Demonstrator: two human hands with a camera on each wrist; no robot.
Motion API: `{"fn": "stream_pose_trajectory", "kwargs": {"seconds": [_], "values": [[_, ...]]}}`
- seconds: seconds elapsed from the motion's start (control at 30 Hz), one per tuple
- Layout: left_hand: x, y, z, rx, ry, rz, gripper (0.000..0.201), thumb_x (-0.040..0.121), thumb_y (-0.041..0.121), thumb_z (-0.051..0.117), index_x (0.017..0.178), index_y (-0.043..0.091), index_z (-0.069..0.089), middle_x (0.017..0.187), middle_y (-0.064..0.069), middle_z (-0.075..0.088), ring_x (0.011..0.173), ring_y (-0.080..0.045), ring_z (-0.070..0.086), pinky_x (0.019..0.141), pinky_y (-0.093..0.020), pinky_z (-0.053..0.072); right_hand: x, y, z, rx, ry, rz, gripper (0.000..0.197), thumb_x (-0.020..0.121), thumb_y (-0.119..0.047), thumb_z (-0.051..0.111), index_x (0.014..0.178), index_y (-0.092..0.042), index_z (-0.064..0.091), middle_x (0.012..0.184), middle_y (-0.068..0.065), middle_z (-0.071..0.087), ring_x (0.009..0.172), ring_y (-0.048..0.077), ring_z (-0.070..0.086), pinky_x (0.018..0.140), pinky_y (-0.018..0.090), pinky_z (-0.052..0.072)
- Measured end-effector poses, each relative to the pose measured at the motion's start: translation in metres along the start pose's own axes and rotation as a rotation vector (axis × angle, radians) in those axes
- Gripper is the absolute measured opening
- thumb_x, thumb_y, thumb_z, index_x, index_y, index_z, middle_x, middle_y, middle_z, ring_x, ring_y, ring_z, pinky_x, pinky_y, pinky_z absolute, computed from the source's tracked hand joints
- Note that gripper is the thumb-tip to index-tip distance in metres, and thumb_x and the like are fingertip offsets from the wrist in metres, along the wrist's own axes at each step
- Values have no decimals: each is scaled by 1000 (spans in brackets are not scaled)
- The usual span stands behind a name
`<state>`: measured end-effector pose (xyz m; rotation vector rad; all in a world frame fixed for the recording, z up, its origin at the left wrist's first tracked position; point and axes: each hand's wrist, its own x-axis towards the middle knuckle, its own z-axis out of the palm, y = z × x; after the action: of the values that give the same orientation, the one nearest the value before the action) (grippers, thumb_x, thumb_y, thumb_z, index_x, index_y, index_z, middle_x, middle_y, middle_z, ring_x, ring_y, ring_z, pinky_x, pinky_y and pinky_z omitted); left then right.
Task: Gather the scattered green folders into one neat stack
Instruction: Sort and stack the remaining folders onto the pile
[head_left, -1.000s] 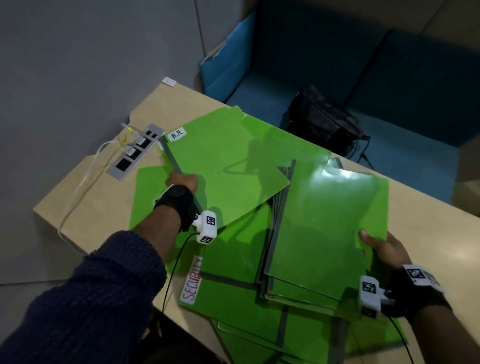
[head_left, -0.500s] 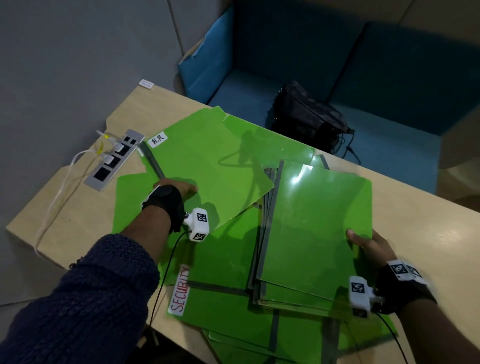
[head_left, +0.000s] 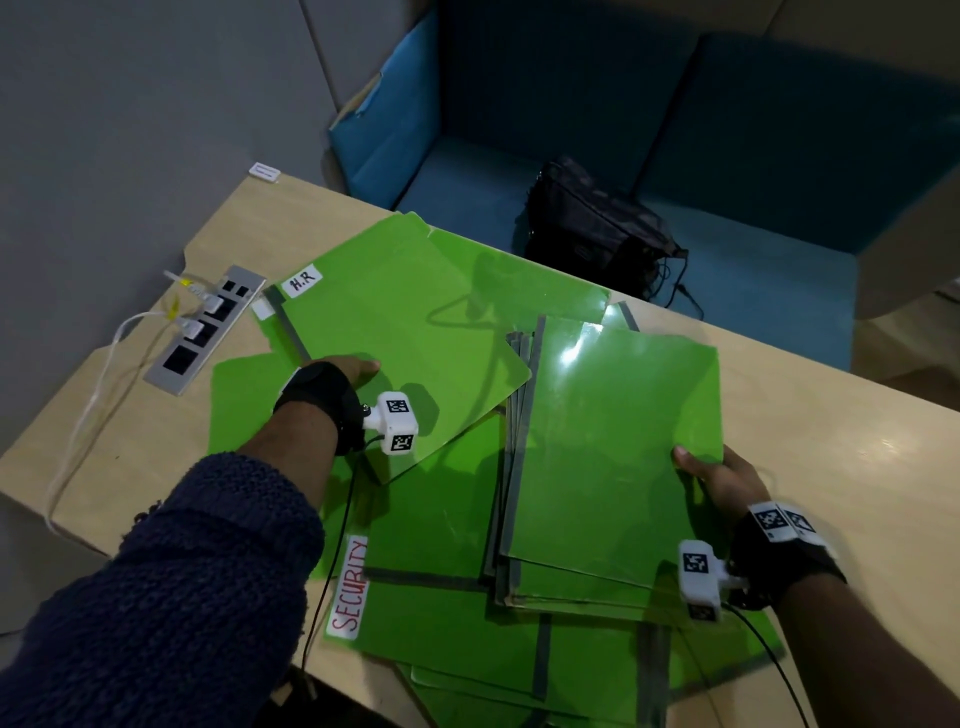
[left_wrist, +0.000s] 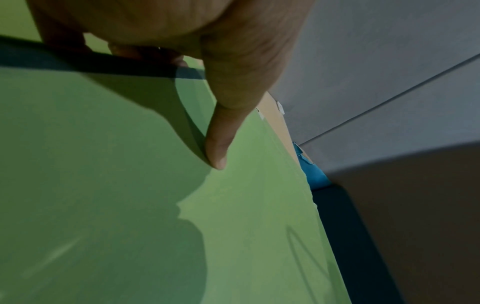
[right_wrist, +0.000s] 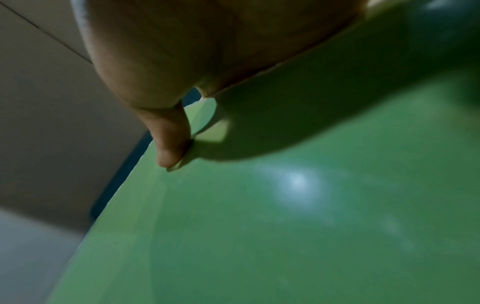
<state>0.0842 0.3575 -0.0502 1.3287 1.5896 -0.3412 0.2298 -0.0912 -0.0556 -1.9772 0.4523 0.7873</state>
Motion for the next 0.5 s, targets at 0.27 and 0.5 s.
{"fn": "stream_pose_trajectory", "kwargs": {"seconds": [0.27, 0.5], "values": [[93, -18, -13, 163, 79, 14, 137, 16, 68, 85, 136, 13, 48, 131, -19, 55, 106, -40, 63, 95, -52, 48, -1, 1, 1, -61, 9, -25, 37, 84, -40, 73, 113, -20, 65, 100, 4, 73, 88, 35, 69, 90, 49, 54], [-10, -3, -28, -274, 161, 258, 84, 72, 34, 83, 136, -3, 43, 119, -13, 58, 96, -32, 58, 84, -42, 51, -7, -7, 0, -14, -25, -7, 31, 86, -32, 72, 112, -17, 64, 97, 7, 71, 87, 34, 67, 83, 46, 55]]}}
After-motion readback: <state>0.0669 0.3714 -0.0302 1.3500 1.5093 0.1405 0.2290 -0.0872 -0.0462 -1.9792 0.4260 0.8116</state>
